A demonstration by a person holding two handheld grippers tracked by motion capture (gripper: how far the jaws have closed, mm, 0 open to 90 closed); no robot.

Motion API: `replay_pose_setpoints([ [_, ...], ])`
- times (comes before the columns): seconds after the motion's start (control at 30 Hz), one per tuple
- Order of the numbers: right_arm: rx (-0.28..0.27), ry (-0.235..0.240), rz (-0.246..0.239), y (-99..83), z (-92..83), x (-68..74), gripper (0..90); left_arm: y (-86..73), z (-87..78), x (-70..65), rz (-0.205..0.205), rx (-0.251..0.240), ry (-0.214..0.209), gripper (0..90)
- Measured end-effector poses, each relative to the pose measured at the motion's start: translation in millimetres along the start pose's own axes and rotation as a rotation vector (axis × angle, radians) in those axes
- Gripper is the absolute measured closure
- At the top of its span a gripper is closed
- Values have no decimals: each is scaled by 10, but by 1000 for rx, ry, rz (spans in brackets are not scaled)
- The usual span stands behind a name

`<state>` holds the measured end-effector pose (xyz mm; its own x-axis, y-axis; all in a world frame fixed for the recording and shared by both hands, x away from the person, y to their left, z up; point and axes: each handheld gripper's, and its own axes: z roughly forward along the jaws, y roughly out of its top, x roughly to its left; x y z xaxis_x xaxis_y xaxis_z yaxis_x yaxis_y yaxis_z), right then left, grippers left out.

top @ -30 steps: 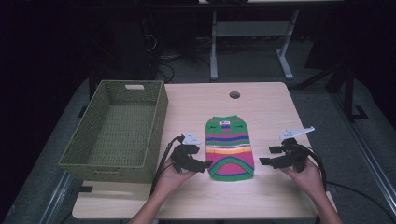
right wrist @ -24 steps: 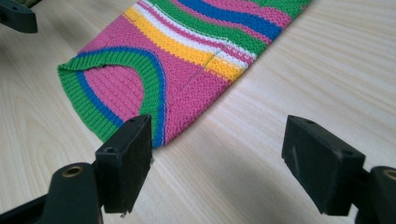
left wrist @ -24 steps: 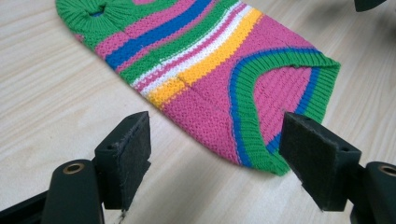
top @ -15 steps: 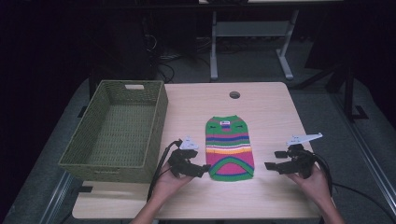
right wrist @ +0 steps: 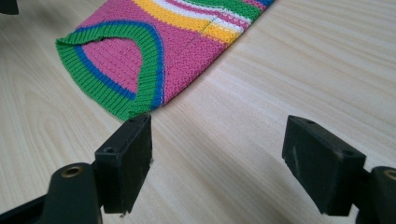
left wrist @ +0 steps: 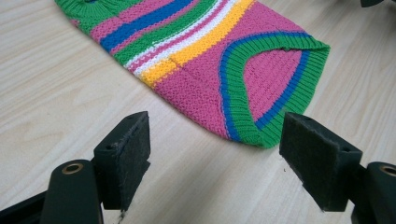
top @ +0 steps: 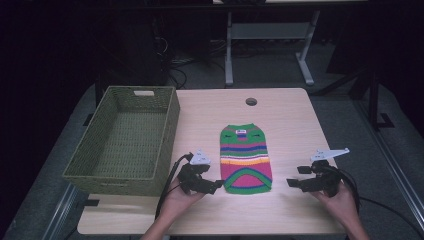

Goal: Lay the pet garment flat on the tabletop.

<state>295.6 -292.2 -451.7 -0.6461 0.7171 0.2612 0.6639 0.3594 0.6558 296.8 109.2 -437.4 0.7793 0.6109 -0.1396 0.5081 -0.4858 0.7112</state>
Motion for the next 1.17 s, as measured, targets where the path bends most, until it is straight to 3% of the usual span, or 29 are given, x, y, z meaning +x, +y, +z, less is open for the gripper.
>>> replay_pose_setpoints([
  [0.47,-21,2,-7,-128,-55,35,234,-92,-75,-48,0,-5,2,243],
  [0.73,-33,4,19,-226,-84,54,230,-173,-95,-73,-9,-10,4,241],
  [0.93,-56,1,12,-353,-152,84,228,-262,-119,-81,-8,-7,3,240],
  [1.1,-81,-35,20,-510,-205,149,212,-339,-151,-113,-11,-11,6,235],
  [1.17,-88,-29,16,-565,-225,187,212,-365,-157,-109,-32,-20,-9,231],
])
